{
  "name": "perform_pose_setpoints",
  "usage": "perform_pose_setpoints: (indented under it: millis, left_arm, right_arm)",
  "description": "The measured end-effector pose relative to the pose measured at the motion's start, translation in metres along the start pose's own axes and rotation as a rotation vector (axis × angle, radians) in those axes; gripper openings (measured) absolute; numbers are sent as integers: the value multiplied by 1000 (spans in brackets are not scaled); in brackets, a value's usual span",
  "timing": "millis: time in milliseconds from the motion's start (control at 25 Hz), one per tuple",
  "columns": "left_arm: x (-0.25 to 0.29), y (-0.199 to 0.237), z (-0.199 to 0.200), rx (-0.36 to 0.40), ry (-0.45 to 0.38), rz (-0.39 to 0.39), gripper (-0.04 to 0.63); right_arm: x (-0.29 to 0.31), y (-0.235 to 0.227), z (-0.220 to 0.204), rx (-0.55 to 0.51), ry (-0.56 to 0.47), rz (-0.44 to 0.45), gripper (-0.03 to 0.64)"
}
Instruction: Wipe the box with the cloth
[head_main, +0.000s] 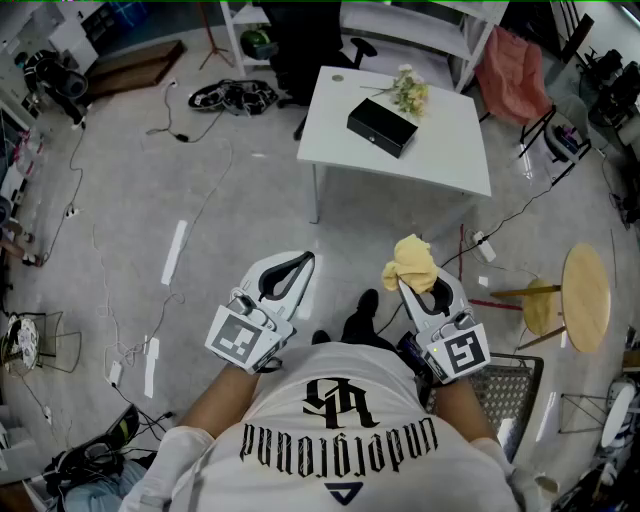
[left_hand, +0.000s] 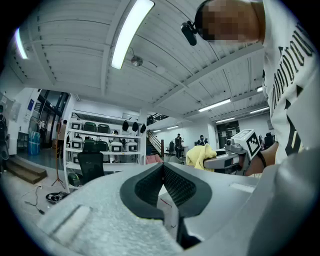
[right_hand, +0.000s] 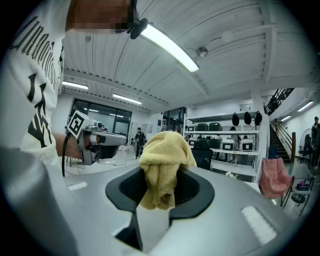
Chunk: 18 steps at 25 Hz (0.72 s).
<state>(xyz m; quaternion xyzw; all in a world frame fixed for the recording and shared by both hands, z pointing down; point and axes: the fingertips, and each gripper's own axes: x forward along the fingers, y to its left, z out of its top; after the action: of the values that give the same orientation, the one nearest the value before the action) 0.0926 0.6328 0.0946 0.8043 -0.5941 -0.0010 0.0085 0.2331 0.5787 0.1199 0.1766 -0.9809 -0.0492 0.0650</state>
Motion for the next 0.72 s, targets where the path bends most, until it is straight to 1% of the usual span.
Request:
perform_pose_setpoints:
  millis: [200, 400, 560, 720]
  left_arm:
    - [-1, 7, 3, -9, -1, 13, 8]
    - [4, 20, -1, -34, 10, 34, 8]
    - [19, 29, -10, -51, 22, 45, 8]
    - [46, 41, -19, -69, 43, 48, 8]
  right_arm:
    - [9, 3, 3, 2, 3, 23, 118]
    - [21, -4, 2, 8, 13, 40, 120]
    - [31, -17, -4, 18, 11, 57, 121]
    - [45, -38, -10, 2, 22, 73, 124]
